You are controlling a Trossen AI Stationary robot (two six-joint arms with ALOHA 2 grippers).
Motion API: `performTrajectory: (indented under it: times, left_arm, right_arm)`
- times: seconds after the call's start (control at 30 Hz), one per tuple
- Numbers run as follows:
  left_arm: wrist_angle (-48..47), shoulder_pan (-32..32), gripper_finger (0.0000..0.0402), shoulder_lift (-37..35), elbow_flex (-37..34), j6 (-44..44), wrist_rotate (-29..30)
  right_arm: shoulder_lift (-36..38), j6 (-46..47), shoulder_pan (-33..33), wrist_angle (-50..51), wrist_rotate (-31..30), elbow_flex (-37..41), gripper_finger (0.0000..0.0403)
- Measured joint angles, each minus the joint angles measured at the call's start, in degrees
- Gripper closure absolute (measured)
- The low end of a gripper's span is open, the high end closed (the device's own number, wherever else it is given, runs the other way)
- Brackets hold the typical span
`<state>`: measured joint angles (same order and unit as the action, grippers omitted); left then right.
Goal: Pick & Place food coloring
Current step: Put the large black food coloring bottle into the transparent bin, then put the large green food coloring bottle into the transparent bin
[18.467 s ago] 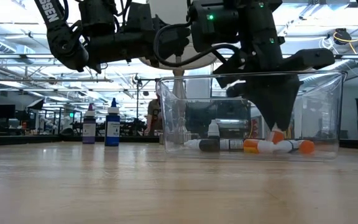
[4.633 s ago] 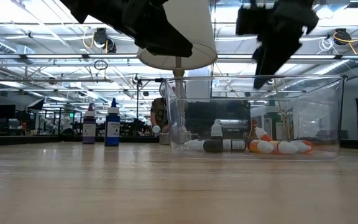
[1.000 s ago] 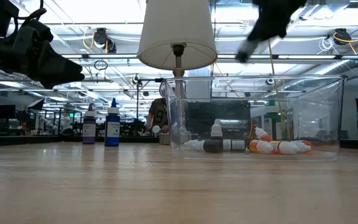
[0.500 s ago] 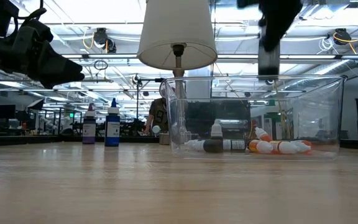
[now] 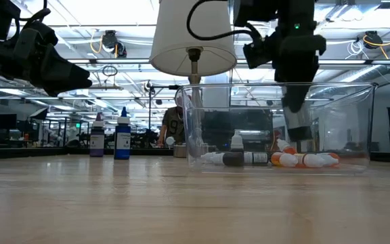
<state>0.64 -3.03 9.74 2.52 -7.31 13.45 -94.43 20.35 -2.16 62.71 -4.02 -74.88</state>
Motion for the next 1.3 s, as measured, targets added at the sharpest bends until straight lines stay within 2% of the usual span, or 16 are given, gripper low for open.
performTrajectory:
  times: [0.63,0.9,0.97,1.13,1.2,1.3]
  left_arm:
    - [-0.02,0.00,0.0190,0.00,0.00,-0.02,0.00]
    - [-0.02,0.00,0.0190,0.00,0.00,-0.02,0.00]
    - [-0.02,0.00,0.0190,0.00,0.00,-0.02,0.00]
    - [-0.02,0.00,0.0190,0.00,0.00,-0.02,0.00]
    - [-0.02,0.00,0.0190,0.00,0.00,-0.02,0.00]
    - [-0.02,0.00,0.0190,0.00,0.00,-0.02,0.00]
  right_arm:
    - [0.13,0.19,0.61,-12.62,5.69,8.84,0.0276]
    - [0.17,3.61,0.61,-13.08,5.78,9.06,0.0276]
    - [0.35,4.90,0.54,-13.22,5.83,9.08,0.0254]
    - [1.34,9.11,0.51,-13.23,5.78,9.21,0.0145]
    - [2.10,10.46,0.51,-13.20,5.69,9.20,0.0125]
    - [3.89,11.95,0.51,-13.21,5.60,9.24,0.0120]
